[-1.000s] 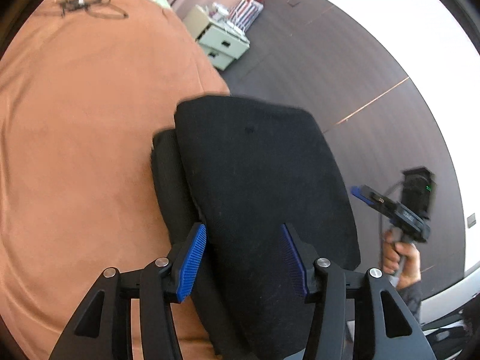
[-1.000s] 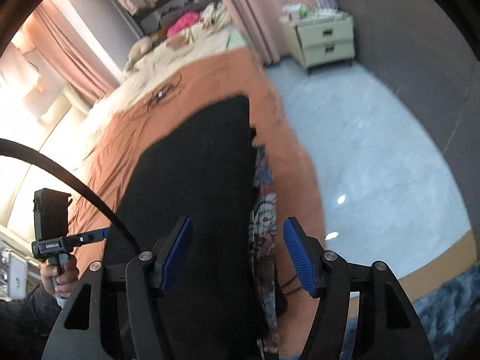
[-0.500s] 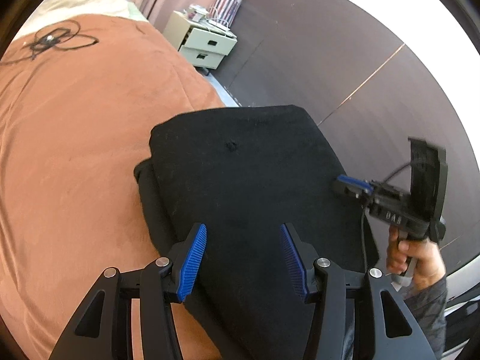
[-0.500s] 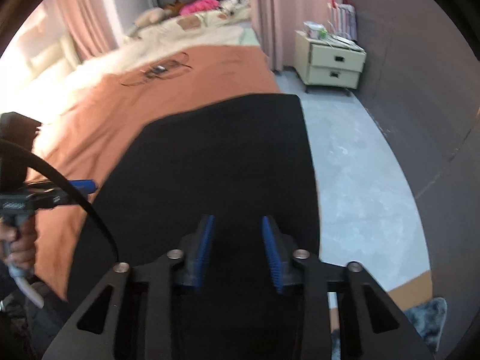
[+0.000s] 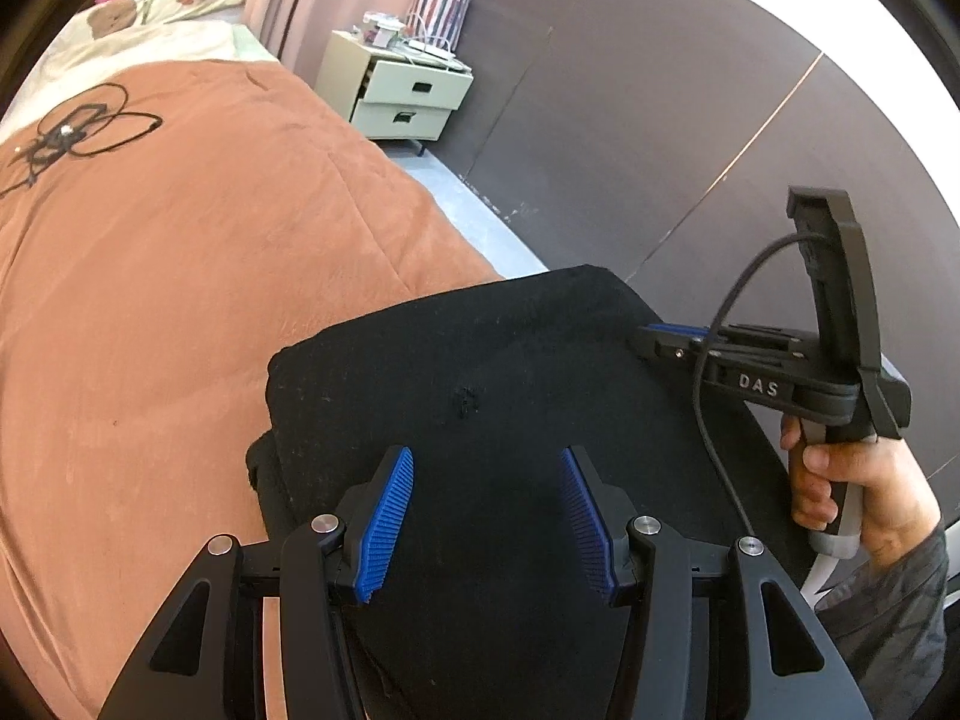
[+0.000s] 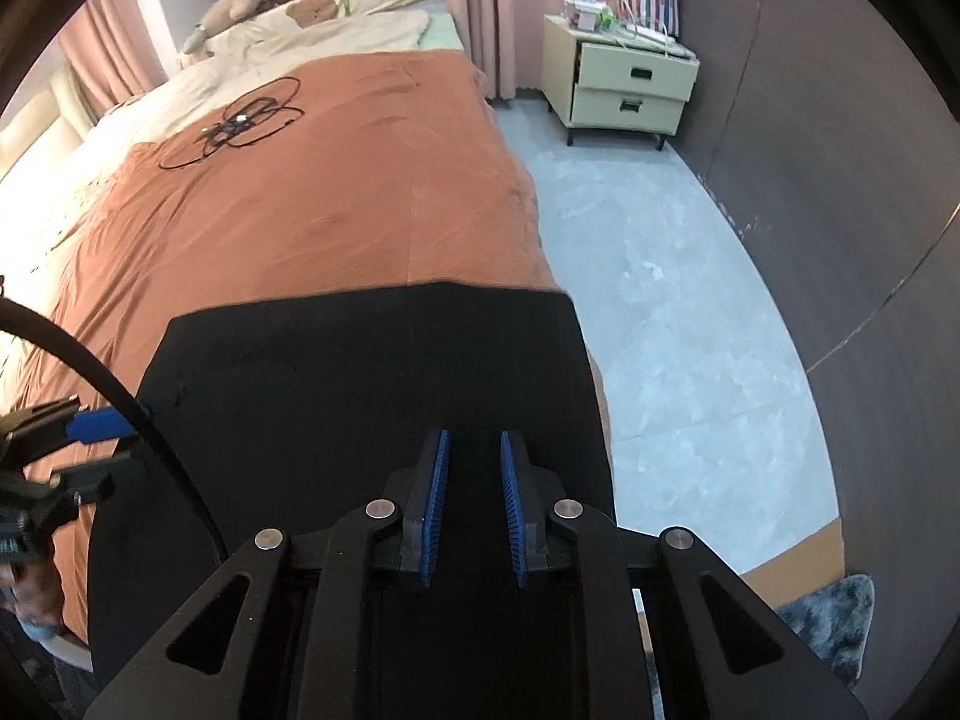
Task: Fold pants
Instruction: 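Lower the folded pants onto the duvet and open both tools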
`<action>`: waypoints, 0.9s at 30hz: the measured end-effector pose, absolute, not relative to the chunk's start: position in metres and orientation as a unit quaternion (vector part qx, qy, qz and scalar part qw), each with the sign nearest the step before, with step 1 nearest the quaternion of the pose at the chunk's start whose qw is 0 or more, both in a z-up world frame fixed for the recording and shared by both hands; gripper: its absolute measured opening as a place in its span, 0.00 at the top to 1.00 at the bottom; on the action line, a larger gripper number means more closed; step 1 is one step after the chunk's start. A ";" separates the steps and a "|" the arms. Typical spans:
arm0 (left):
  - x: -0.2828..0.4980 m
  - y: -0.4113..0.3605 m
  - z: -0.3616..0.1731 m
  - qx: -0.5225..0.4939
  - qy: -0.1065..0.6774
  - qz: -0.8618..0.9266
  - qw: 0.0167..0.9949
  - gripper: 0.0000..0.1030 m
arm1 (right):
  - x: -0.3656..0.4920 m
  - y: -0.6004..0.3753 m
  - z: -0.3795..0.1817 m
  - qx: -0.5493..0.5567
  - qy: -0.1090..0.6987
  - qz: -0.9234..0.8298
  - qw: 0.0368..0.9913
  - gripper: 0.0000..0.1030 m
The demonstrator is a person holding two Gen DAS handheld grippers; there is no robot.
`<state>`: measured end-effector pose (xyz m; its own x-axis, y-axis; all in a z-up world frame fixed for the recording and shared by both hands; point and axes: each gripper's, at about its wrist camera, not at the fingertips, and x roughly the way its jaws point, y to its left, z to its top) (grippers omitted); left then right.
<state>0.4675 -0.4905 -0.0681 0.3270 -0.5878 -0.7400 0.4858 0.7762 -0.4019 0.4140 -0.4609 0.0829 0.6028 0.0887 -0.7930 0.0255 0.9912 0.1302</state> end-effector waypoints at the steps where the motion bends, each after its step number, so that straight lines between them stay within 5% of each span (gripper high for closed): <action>1: 0.470 -0.492 -0.070 -0.053 0.479 -0.328 0.813 0.48 | 0.413 -0.460 0.080 0.068 0.447 0.015 0.892 0.86; 27: 0.407 -0.489 -0.044 -0.024 0.496 -0.350 0.794 0.50 | 0.318 -0.476 0.063 0.086 0.477 -0.027 0.874 0.86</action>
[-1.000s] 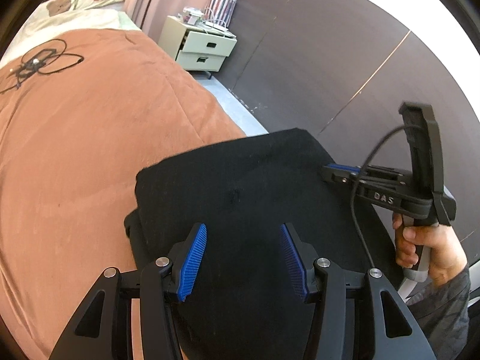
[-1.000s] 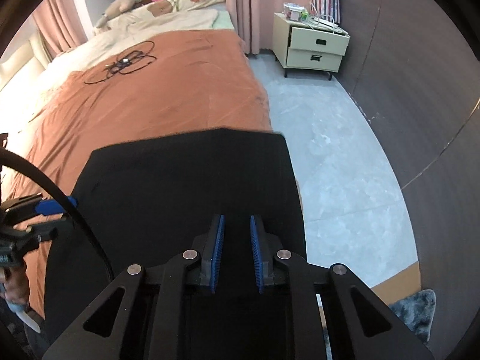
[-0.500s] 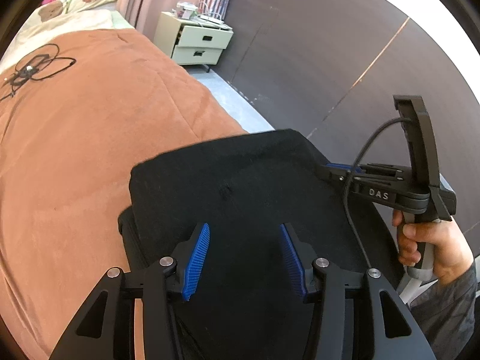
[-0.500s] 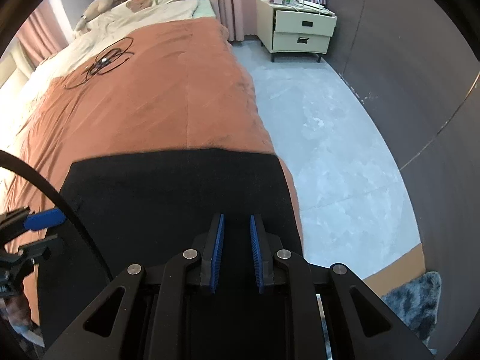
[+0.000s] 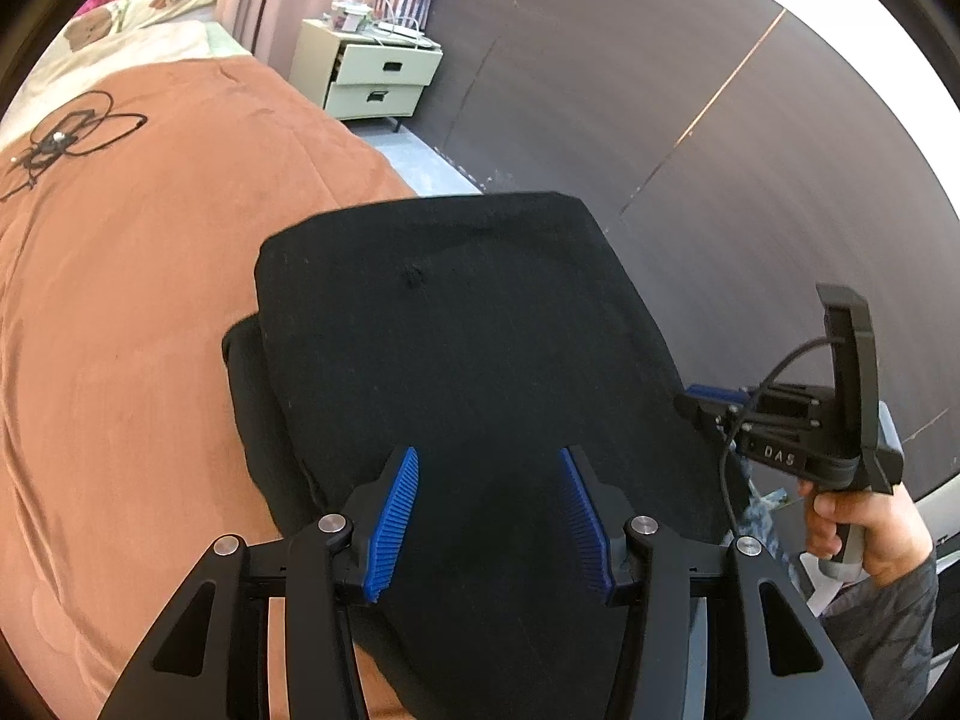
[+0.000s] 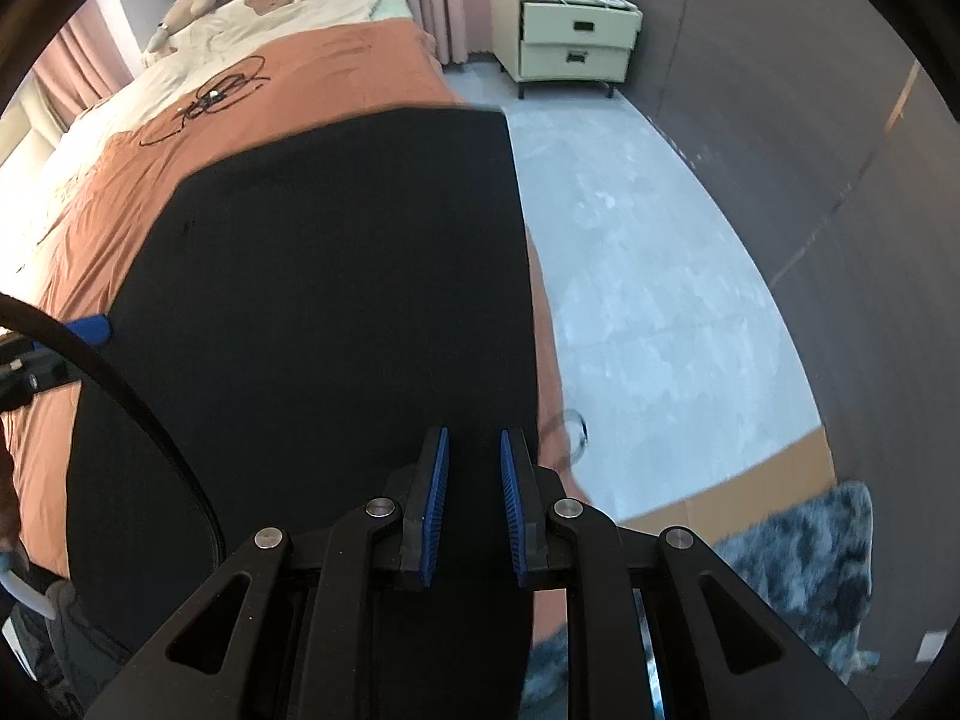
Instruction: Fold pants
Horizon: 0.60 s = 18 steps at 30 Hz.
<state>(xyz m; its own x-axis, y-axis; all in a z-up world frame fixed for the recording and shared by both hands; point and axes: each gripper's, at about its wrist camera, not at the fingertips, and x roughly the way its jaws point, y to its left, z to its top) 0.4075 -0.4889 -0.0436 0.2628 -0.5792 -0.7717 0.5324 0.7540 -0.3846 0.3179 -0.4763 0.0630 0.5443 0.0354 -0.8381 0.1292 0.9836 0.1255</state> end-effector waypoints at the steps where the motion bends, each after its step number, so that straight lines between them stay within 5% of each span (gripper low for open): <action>1: 0.403 -0.487 -0.041 -0.026 0.497 -0.351 0.793 0.50 | 0.314 -0.476 0.062 0.089 0.480 -0.029 0.872 0.87; 7: 0.383 -0.473 -0.017 -0.022 0.487 -0.351 0.799 0.46 | 0.283 -0.468 0.089 0.103 0.468 -0.033 0.877 0.82; 9: 0.377 -0.467 -0.007 -0.020 0.484 -0.347 0.803 0.35 | 0.271 -0.462 0.102 0.106 0.454 -0.031 0.884 0.79; 14: 0.360 -0.445 0.022 -0.016 0.463 -0.341 0.818 0.18 | 0.246 -0.440 0.132 0.103 0.418 -0.038 0.902 0.36; 18: 0.344 -0.427 0.044 0.003 0.442 -0.335 0.832 0.06 | 0.240 -0.424 0.146 0.099 0.408 -0.042 0.907 0.28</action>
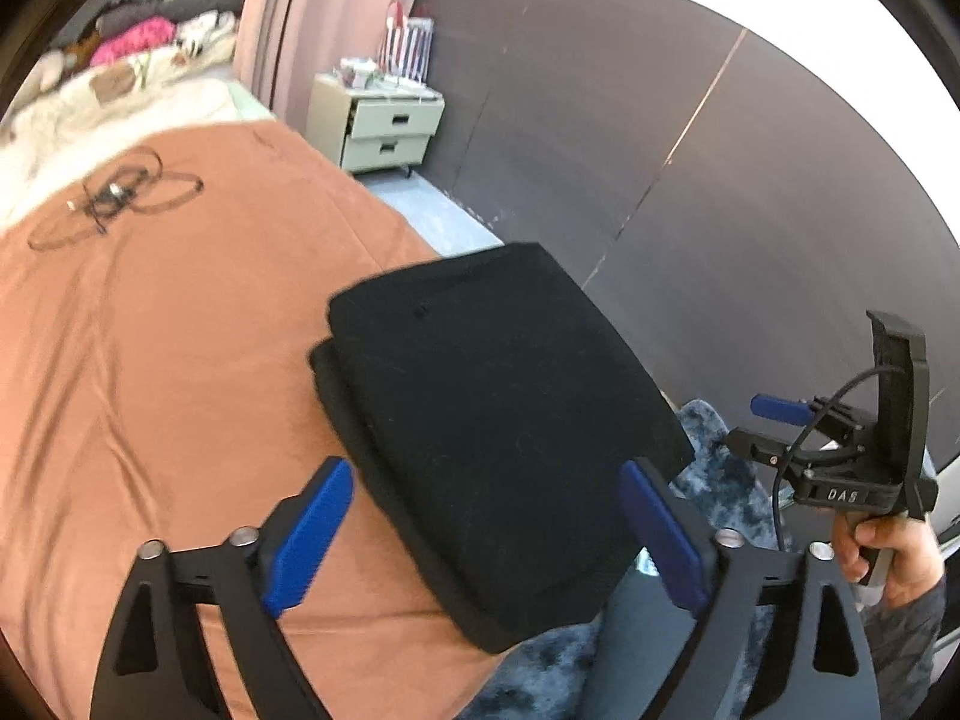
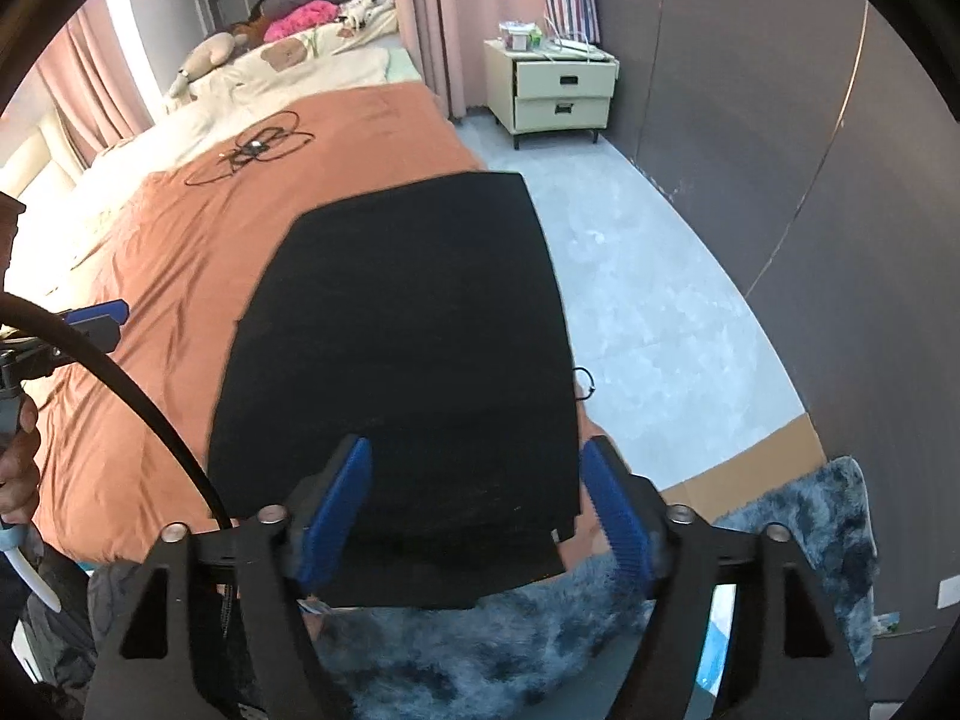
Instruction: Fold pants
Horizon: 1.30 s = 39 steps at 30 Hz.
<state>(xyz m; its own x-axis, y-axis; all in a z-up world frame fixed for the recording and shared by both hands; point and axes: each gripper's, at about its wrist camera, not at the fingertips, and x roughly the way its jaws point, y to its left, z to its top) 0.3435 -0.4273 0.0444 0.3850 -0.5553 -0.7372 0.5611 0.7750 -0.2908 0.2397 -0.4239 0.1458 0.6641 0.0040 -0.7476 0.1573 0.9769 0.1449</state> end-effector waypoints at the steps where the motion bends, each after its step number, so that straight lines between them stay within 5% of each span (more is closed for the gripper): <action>1: 0.339 -0.422 0.050 0.009 0.434 -0.332 0.837 0.04 | 0.239 -0.420 0.149 0.099 0.406 -0.044 0.907 0.27; 10: 0.301 -0.366 0.087 0.024 0.393 -0.312 0.865 0.00 | 0.203 -0.365 0.162 0.085 0.368 -0.079 0.923 0.11; 39: 0.137 -0.197 0.140 0.064 0.264 -0.300 0.915 0.00 | 0.064 -0.180 0.149 0.052 0.280 -0.160 0.945 0.06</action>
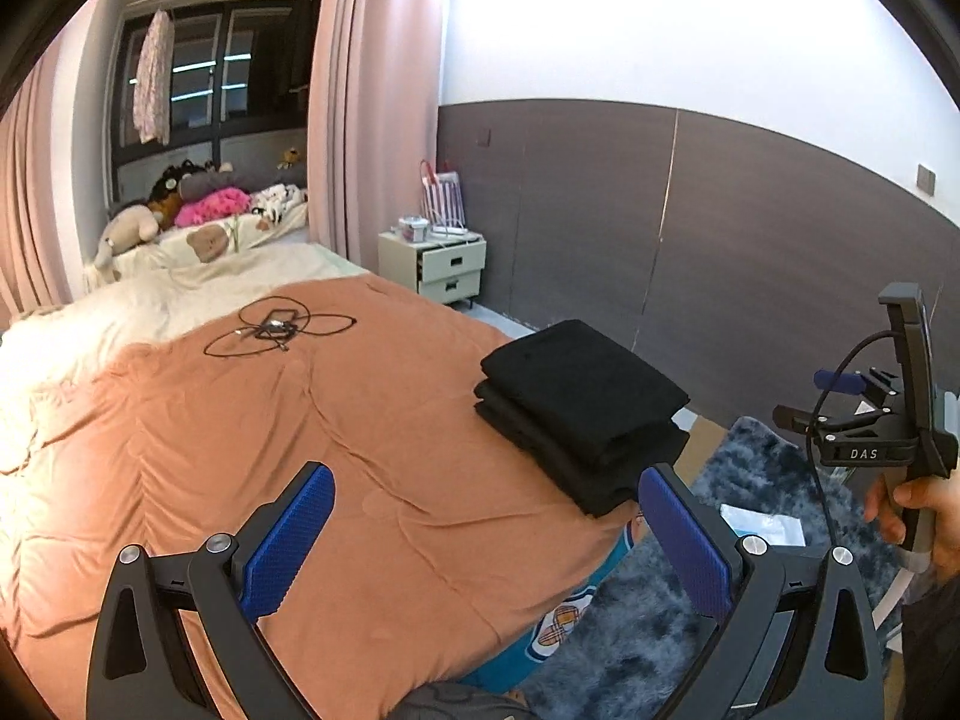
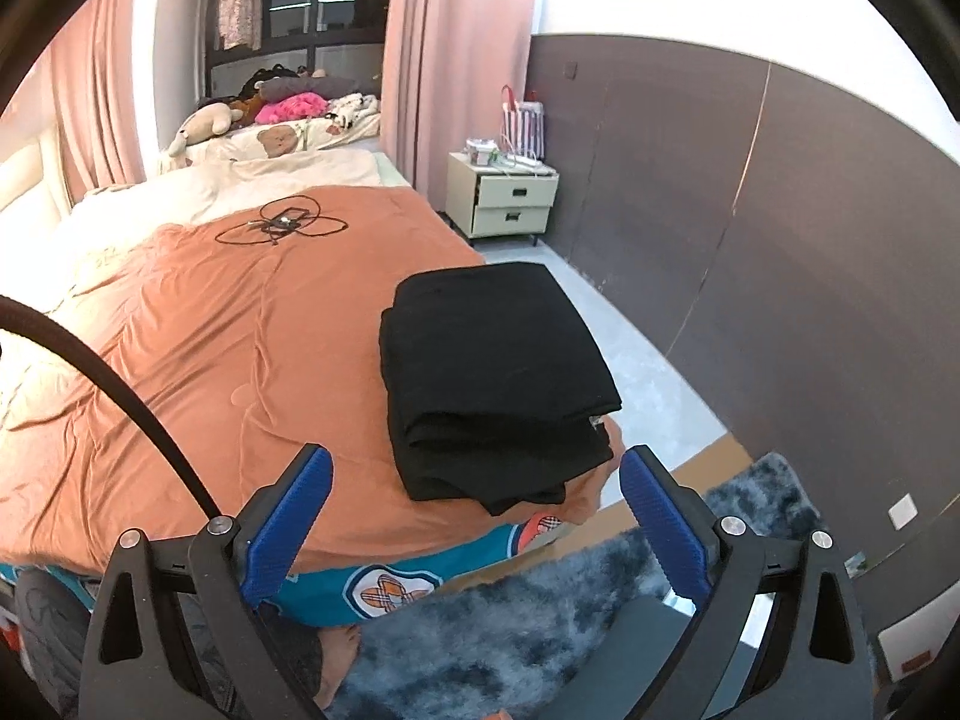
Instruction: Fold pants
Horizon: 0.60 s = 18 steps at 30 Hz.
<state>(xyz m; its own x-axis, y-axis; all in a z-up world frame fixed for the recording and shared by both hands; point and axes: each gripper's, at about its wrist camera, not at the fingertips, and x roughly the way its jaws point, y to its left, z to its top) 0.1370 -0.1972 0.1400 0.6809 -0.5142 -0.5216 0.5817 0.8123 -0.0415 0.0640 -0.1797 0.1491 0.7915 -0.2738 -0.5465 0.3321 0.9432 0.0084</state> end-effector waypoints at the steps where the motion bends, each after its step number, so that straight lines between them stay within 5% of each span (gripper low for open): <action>1: 0.132 -0.193 0.140 0.064 0.262 -0.296 0.916 0.00 | 0.059 -0.174 0.147 0.056 0.274 -0.158 0.947 0.06; 18: 0.065 -0.121 0.119 0.040 0.240 -0.235 0.941 0.00 | 0.003 -0.085 0.114 0.056 0.210 -0.128 0.968 0.06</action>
<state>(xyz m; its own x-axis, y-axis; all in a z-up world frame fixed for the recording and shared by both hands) 0.0647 -0.1210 0.1191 0.7744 -0.4235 -0.4701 0.4620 0.8861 -0.0371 0.0033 -0.0852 0.1143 0.8791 -0.2250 -0.4201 0.2722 0.9607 0.0550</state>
